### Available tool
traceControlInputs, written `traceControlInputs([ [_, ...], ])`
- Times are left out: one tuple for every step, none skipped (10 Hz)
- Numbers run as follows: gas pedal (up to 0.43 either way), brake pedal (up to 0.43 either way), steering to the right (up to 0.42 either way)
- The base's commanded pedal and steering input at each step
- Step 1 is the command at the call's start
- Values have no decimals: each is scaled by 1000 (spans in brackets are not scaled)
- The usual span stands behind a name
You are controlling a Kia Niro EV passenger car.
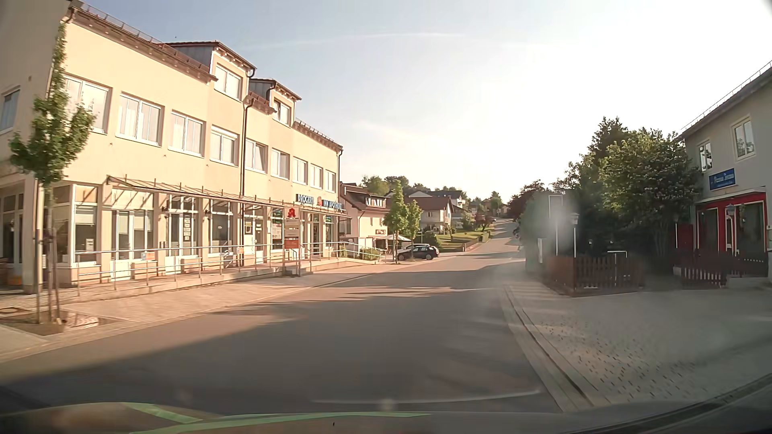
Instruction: Follow the waypoints while adhering to traffic rules and regulations
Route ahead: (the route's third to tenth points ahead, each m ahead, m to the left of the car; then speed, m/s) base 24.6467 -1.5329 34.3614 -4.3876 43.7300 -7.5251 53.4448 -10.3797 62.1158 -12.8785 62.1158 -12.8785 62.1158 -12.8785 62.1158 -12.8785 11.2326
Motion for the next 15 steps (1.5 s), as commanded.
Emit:
traceControlInputs([
  [0,0,66],
  [0,0,66],
  [0,0,64],
  [0,0,61],
  [0,0,59],
  [0,0,56],
  [0,0,54],
  [0,0,52],
  [0,0,52],
  [0,0,51],
  [0,0,49],
  [0,0,48],
  [0,0,45],
  [0,0,42],
  [0,0,40],
])
